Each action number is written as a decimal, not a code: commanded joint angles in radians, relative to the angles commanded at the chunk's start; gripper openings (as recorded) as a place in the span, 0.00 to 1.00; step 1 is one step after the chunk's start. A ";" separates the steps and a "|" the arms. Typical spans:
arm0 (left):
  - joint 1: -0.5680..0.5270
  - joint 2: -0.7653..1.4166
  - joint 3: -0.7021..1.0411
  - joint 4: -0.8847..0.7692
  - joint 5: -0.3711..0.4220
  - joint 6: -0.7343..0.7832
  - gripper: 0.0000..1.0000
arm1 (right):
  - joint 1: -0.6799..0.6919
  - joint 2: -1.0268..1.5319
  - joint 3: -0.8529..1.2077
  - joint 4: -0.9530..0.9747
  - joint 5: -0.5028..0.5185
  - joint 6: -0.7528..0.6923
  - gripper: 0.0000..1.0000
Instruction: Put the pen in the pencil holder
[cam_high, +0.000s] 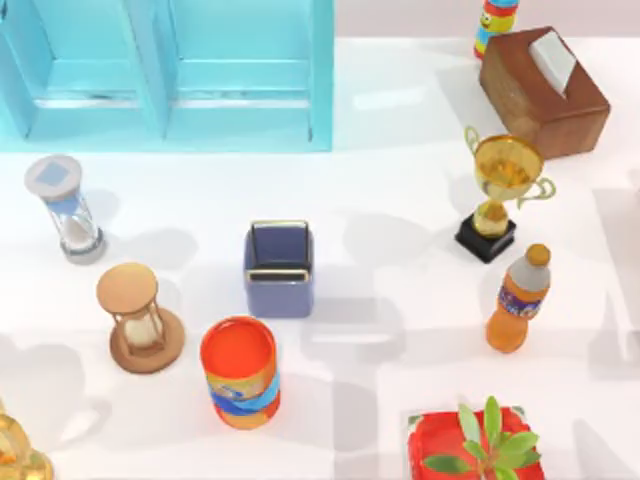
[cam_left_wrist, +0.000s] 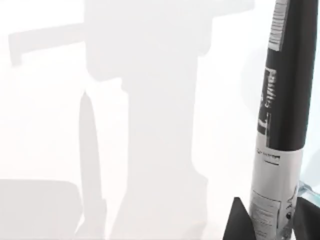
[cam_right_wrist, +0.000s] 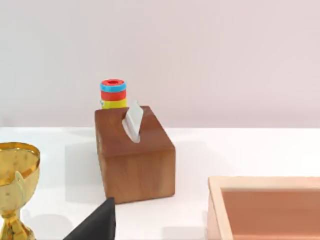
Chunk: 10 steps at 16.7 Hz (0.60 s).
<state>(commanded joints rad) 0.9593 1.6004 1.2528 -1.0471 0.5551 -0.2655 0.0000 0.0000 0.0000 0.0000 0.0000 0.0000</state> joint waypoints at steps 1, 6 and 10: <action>0.003 -0.005 -0.001 -0.005 0.002 0.003 0.00 | 0.000 0.000 0.000 0.000 0.000 0.000 1.00; -0.008 -0.002 0.006 -0.001 -0.011 0.002 0.00 | 0.000 0.000 0.000 0.000 0.000 0.000 1.00; -0.113 0.006 0.041 0.022 -0.146 -0.021 0.00 | 0.000 0.000 0.000 0.000 0.000 0.000 1.00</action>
<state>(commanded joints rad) 0.8466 1.6063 1.2934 -1.0252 0.4088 -0.2865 0.0000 0.0000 0.0000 0.0000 0.0000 0.0000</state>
